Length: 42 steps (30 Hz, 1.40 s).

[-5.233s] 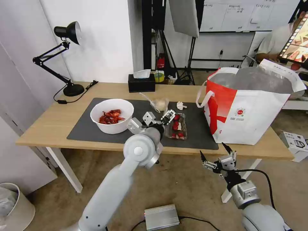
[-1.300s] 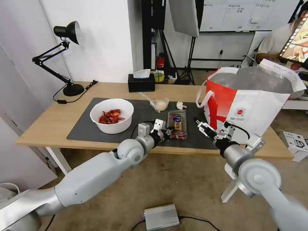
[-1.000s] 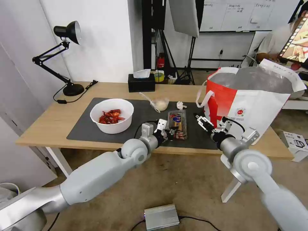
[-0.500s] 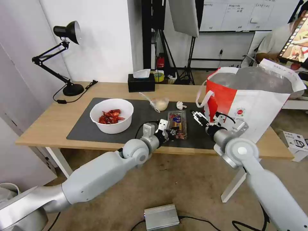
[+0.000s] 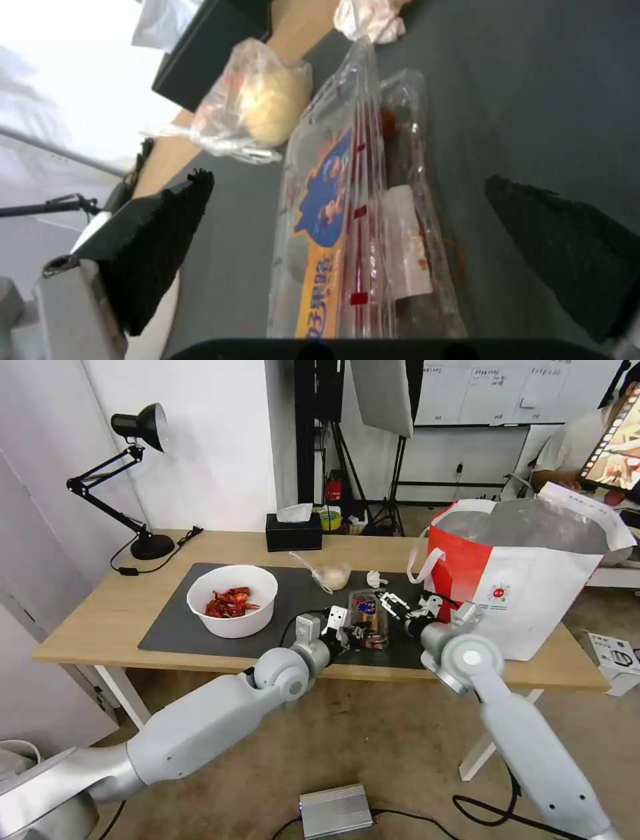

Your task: Pick up the trash from the table and place it into the takeout bag.

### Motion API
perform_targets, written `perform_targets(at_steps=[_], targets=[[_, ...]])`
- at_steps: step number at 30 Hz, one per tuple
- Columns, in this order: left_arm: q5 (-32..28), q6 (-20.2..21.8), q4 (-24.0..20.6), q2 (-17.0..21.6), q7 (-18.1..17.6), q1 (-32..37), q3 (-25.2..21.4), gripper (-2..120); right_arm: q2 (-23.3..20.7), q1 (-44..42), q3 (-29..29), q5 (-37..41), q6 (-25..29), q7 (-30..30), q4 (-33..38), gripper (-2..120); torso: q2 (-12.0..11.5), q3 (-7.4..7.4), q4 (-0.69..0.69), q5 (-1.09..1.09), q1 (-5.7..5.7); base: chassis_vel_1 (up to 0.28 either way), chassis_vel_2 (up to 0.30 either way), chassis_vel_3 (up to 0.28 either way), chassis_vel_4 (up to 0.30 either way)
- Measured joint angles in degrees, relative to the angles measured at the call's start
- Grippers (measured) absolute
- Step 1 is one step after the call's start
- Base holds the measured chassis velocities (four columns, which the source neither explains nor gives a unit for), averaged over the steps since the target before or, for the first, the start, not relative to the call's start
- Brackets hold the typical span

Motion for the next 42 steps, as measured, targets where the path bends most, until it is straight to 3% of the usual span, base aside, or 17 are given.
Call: perform_targets(at_steps=[24,42], targets=[[-0.2,-0.1,-0.1,0.0,0.0,0.2,-0.5,0,3.1,7.3,-1.7,0.0,-3.3,1.4,-7.7,100,0.0,0.00,0.00,0.00,0.00,0.000,0.000,0.000,0.000],[-0.2,-0.2,0.4,-0.7,0.0,0.2,-0.9,0,5.6,7.8,-1.5,0.6,-4.9,3.0,-10.4,100,0.0,0.00,0.00,0.00,0.00,0.000,0.000,0.000,0.000]])
